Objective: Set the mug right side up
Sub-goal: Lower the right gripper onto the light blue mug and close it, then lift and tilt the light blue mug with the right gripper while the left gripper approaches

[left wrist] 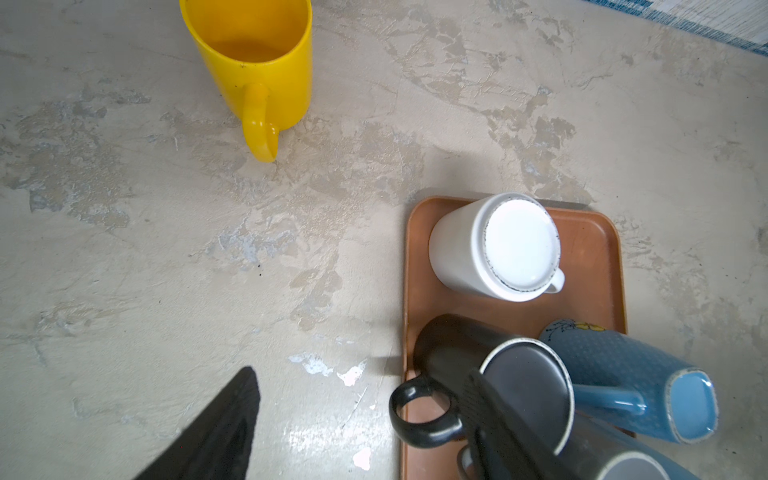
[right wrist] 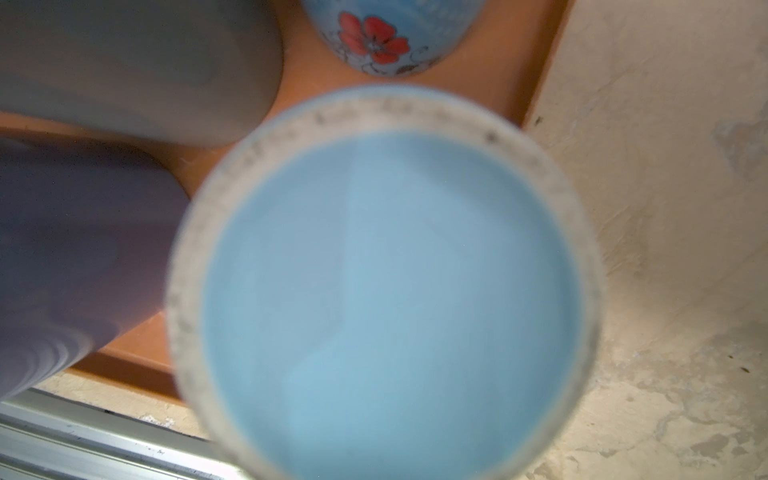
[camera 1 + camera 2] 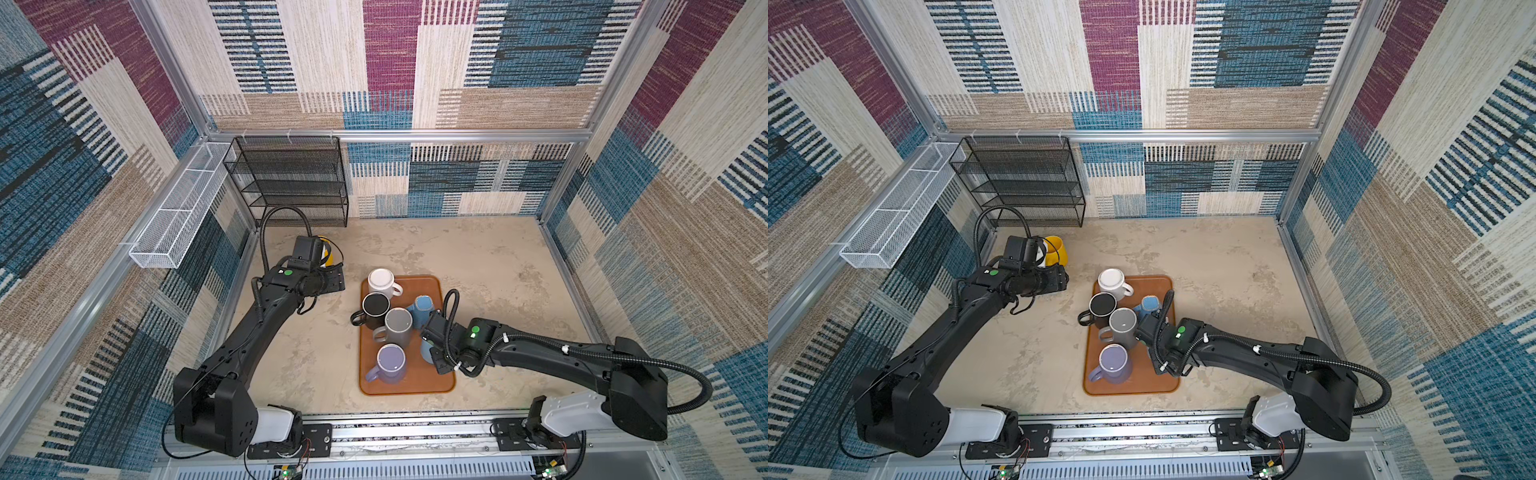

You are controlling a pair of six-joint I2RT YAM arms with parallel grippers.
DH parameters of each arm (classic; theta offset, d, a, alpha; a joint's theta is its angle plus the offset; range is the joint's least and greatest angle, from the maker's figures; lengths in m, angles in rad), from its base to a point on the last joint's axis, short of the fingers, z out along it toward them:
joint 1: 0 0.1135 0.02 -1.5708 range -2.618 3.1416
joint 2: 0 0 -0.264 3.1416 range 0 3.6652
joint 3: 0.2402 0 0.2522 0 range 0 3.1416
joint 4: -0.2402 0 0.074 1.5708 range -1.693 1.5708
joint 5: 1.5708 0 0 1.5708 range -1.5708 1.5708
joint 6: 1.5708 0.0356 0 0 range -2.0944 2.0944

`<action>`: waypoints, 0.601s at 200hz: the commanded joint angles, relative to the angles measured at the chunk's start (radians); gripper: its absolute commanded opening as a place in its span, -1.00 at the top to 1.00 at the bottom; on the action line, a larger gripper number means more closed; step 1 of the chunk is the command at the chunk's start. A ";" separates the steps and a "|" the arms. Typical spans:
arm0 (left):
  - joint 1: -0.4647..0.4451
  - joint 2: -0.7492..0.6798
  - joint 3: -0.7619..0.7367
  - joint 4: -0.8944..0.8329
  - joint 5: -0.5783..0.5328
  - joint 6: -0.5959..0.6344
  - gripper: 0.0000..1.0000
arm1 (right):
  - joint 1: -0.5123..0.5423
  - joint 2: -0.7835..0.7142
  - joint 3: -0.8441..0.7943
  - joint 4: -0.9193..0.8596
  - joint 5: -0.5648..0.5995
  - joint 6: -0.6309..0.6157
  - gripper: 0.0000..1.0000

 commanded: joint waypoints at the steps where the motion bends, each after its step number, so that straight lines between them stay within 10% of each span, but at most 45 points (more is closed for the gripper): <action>1: 0.001 -0.010 -0.001 -0.003 -0.001 -0.015 -0.48 | 0.000 -0.011 0.016 -0.010 0.020 -0.008 0.94; 120: 0.000 -0.068 -0.006 -0.012 0.001 -0.030 -0.48 | -0.010 -0.173 0.119 -0.030 -0.021 -0.133 1.00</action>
